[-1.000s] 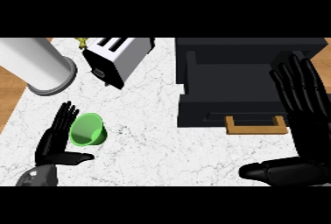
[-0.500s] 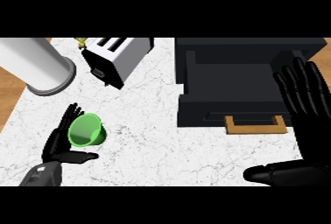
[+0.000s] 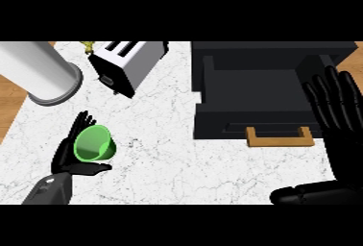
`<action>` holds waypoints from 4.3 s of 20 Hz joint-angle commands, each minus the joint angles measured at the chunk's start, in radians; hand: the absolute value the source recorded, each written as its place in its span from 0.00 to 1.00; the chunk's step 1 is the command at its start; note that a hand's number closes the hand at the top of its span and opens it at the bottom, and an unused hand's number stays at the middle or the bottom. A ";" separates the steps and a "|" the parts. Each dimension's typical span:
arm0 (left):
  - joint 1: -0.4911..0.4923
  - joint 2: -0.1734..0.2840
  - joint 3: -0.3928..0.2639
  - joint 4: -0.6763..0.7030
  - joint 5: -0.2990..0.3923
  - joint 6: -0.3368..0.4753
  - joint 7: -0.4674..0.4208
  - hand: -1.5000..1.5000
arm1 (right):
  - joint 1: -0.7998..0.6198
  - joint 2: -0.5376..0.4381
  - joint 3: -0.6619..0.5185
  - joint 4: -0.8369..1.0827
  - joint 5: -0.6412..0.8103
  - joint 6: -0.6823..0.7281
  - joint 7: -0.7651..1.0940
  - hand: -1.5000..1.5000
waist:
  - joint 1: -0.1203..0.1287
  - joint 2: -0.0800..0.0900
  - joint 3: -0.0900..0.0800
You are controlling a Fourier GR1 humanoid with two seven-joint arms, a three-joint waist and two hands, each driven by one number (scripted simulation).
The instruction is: Pick up the cup, place it into the drawer and close the drawer
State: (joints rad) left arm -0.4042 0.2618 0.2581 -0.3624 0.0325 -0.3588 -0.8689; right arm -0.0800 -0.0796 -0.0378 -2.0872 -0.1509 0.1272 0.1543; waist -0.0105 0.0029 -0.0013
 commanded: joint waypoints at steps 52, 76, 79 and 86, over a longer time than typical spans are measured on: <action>0.013 -0.261 -0.186 -0.981 0.240 0.223 0.471 1.00 | -0.006 -0.027 -0.051 0.017 -0.021 0.013 0.026 0.00 | 0.010 -0.005 0.002; -0.554 -0.262 -0.333 -0.797 0.188 0.629 0.767 1.00 | -0.006 -0.019 -0.048 0.007 -0.015 0.008 0.032 0.00 | -0.001 -0.003 0.001; -0.561 -0.262 -0.354 -0.704 0.195 0.605 0.703 1.00 | -0.048 -0.051 -0.094 0.070 -0.052 0.039 0.006 0.00 | 0.000 -0.001 0.002; -0.712 -0.262 -0.433 -0.410 0.324 0.702 0.568 1.00 | -0.066 -0.029 -0.072 0.066 -0.026 0.018 -0.006 0.00 | -0.020 0.004 0.002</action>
State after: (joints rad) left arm -1.0790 0.0001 -0.1227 -0.8875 0.2864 0.3174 -0.2286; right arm -0.1051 -0.1105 -0.0994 -2.0640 -0.1814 0.1539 0.1680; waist -0.0261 0.0047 0.0005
